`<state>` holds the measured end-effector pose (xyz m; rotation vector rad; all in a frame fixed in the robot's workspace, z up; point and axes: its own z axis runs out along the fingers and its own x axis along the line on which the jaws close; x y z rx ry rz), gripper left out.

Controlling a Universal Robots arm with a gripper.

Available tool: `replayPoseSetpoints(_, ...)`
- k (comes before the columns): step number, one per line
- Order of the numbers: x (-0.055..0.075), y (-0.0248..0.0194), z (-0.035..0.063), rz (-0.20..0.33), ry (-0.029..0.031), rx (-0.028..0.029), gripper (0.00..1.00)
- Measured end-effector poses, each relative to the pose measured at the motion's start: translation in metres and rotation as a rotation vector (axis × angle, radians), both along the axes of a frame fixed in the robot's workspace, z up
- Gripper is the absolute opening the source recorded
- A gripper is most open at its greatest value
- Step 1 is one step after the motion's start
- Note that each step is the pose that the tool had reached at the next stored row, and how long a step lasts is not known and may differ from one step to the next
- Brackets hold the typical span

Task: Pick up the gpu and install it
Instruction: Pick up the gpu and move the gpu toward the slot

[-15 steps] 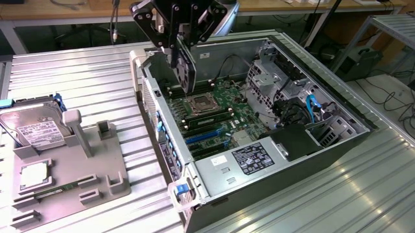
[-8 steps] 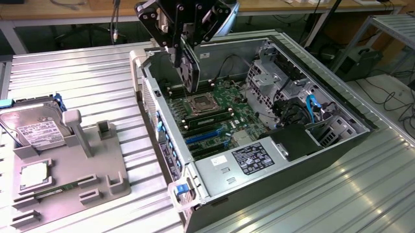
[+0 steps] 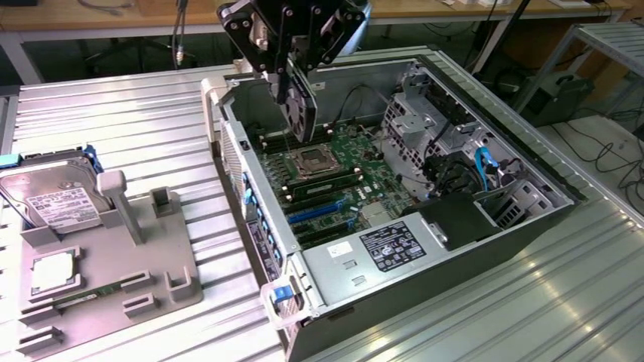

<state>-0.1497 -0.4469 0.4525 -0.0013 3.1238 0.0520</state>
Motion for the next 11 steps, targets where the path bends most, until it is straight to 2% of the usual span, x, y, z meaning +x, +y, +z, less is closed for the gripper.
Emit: replayPoseSetpoints(11,0.0101,0.0000,0.0000,0.000,0.0000,0.0000,0.27)
